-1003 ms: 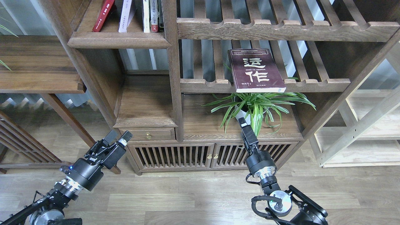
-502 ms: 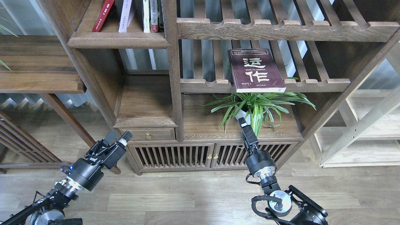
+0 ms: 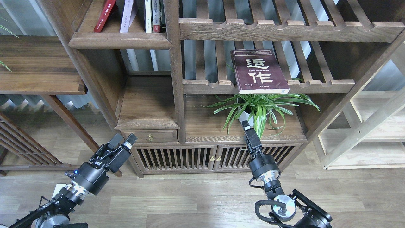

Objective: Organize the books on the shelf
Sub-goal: 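Open the right gripper and align it under the dark red book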

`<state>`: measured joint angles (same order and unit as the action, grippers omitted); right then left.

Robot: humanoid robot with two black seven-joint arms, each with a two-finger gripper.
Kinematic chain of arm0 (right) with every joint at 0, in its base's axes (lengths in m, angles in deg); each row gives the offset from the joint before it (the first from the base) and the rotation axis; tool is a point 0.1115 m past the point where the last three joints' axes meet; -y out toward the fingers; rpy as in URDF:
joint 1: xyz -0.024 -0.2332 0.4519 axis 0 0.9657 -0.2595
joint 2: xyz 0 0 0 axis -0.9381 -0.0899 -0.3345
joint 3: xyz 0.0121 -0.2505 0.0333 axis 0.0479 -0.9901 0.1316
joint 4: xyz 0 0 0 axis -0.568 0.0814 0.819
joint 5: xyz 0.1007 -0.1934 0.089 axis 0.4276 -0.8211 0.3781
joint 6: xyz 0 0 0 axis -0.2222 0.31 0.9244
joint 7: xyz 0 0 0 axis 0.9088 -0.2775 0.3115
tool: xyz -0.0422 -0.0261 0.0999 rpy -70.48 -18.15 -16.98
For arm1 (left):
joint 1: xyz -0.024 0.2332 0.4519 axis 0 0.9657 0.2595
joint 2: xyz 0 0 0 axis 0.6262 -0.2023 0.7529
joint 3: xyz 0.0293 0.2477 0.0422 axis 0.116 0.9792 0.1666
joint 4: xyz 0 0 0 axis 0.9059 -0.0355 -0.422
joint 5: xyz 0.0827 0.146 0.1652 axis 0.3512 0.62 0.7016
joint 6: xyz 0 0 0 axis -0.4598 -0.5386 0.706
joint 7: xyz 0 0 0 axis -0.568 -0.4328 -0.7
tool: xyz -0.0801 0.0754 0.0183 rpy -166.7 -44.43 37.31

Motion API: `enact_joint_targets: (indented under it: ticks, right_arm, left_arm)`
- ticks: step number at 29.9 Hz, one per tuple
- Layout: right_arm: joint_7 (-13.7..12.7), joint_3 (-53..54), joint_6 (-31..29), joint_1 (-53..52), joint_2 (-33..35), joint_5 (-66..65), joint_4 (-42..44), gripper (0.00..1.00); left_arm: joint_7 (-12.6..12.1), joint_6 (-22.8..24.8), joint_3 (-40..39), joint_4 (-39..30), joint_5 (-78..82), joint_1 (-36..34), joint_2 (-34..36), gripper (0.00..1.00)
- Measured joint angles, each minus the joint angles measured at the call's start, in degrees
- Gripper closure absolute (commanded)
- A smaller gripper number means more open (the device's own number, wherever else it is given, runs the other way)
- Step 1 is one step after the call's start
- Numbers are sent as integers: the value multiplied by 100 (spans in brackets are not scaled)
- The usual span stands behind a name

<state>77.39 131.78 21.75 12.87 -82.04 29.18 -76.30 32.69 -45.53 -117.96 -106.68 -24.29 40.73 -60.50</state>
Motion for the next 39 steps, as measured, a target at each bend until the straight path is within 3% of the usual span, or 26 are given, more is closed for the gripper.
enact_joint_targets:
  ticks: [39]
  right_arm:
    - [0, -177, 6, 37, 0, 0, 141, 0]
  left_arm:
    - [0, 0, -13, 108, -3, 30, -82, 1]
